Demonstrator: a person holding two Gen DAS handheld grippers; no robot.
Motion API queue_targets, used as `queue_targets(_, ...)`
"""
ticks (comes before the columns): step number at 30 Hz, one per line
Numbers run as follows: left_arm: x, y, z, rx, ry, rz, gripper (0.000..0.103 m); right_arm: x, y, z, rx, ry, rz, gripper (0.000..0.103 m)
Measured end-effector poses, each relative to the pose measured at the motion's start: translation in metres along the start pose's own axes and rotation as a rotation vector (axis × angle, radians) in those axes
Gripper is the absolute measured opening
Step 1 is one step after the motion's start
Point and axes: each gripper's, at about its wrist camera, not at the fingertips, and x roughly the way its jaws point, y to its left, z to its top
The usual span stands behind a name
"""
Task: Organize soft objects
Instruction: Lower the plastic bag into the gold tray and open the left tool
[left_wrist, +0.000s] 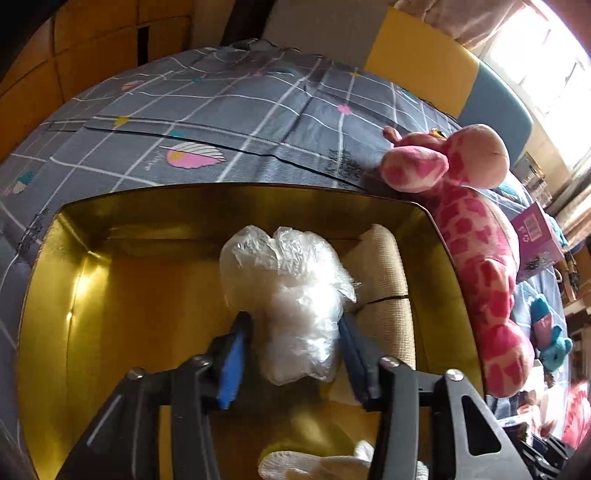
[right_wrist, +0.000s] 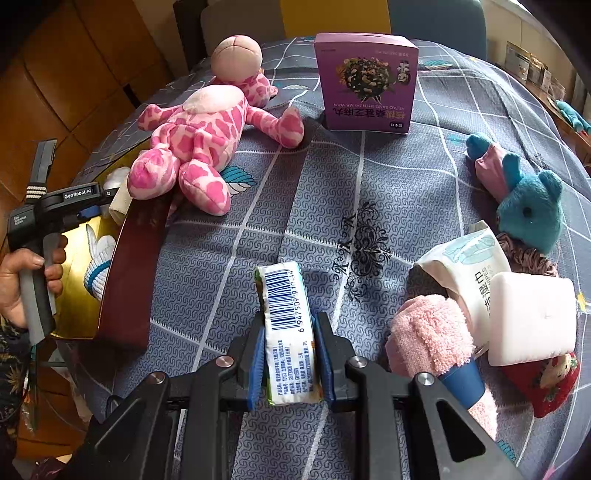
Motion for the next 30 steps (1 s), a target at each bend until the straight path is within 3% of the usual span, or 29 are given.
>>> queue_targets(2, -0.008, 0.002, -0.003, 0.005, -0.027, 0.016, 0.061, 0.0, 0.0, 0.0, 0.003, -0.001, -0.001, 0.024)
queue_targets(13, -0.089, 0.004, -0.038, 0.041, -0.205, 0.047, 0.073, 0.002, 0.004, -0.002, 0.007, -0.009, -0.034, 0.025)
queue_targets(25, -0.135, 0.007, -0.095, 0.067, -0.29, 0.089, 0.085, 0.0, 0.012, -0.006, -0.004, -0.046, -0.086, 0.025)
queue_targets(30, -0.144, 0.011, -0.109, 0.069, -0.3, 0.101, 0.085, -0.001, 0.014, -0.007, -0.005, -0.063, -0.107, 0.025)
